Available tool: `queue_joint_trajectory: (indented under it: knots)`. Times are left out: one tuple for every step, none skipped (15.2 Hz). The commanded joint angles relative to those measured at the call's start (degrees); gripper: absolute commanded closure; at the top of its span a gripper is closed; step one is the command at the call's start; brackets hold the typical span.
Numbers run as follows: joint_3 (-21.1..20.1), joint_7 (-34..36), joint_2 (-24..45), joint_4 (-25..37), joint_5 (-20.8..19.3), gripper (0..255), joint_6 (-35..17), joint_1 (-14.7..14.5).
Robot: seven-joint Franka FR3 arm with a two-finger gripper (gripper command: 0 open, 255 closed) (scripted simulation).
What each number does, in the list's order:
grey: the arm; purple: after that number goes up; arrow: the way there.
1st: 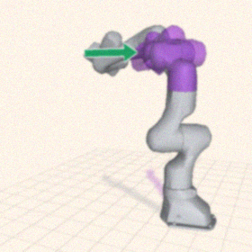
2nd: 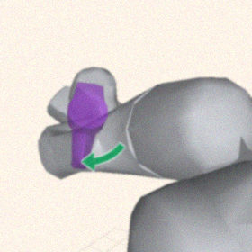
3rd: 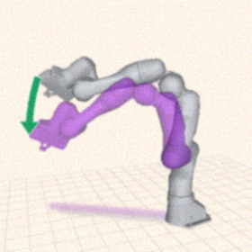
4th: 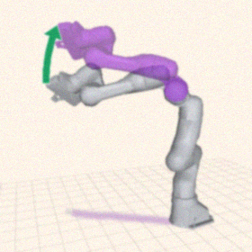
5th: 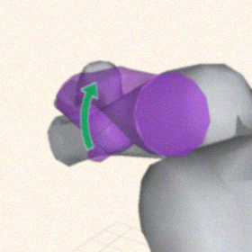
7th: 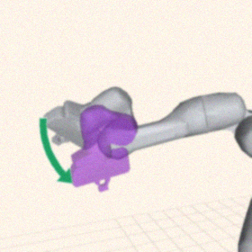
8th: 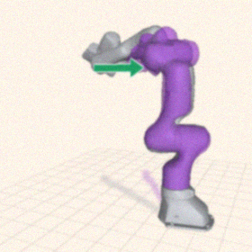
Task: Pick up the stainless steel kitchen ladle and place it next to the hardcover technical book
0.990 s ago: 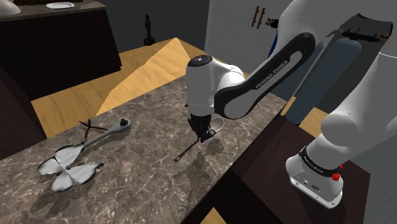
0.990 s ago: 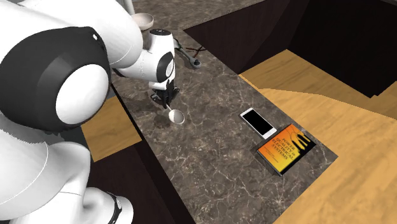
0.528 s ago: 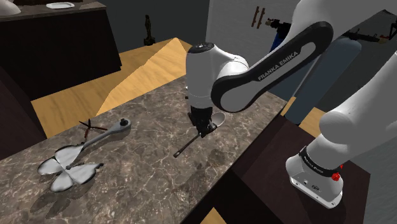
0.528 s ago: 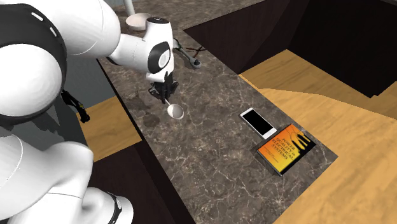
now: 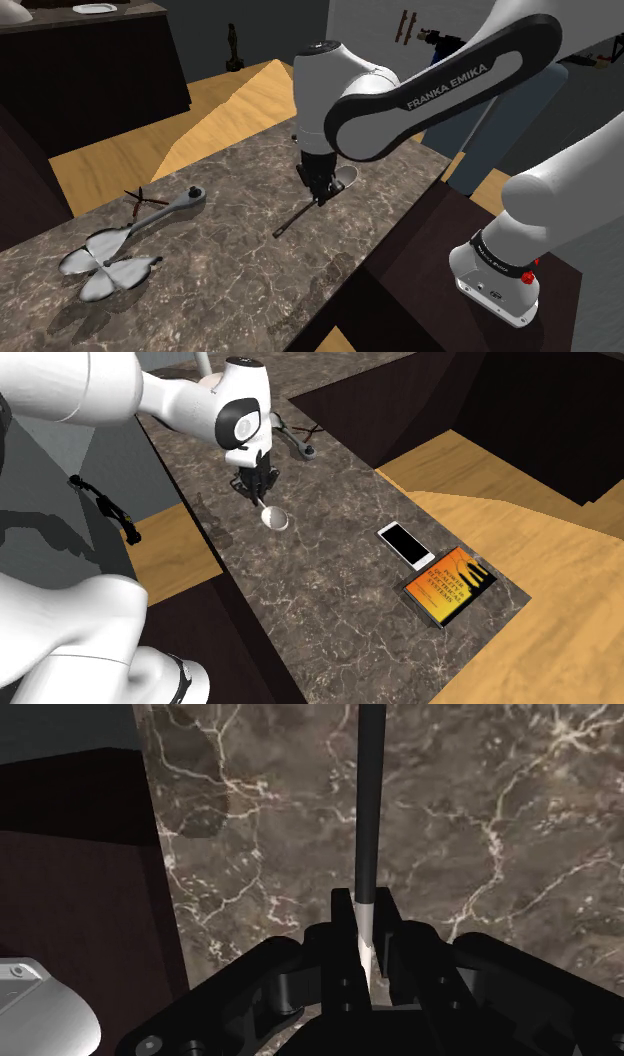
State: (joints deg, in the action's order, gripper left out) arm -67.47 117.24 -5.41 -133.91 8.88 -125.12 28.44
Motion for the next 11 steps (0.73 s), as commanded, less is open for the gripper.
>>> queue_joint_trajectory:
  knots:
    - [1.77,-3.21,-2.55,-0.41,2.45,255,1.11,-0.20]
    - [3.25,-5.49,-3.78,-1.20,3.45,255,1.23,-0.17]
    - [4.73,-7.58,-4.79,-1.94,4.16,255,1.32,-0.12]
    - [6.11,-9.55,-5.64,-2.62,4.68,255,1.39,0.03]
    - [7.37,-11.42,-6.36,-3.24,5.05,255,1.44,0.31]
    - [8.68,-13.16,-6.90,-3.80,5.21,255,1.46,0.55]
    - [9.90,-14.84,-7.35,-4.30,5.26,255,1.47,0.90]
    - [11.03,-16.45,-7.69,-4.75,5.21,255,1.46,1.35]
    - [12.10,-18.00,-7.94,-5.13,5.06,255,1.43,1.87]
    - [13.15,-19.47,-8.09,-5.44,4.81,255,1.39,2.42]
    - [14.17,-20.89,-8.14,-5.70,4.46,255,1.33,3.01]
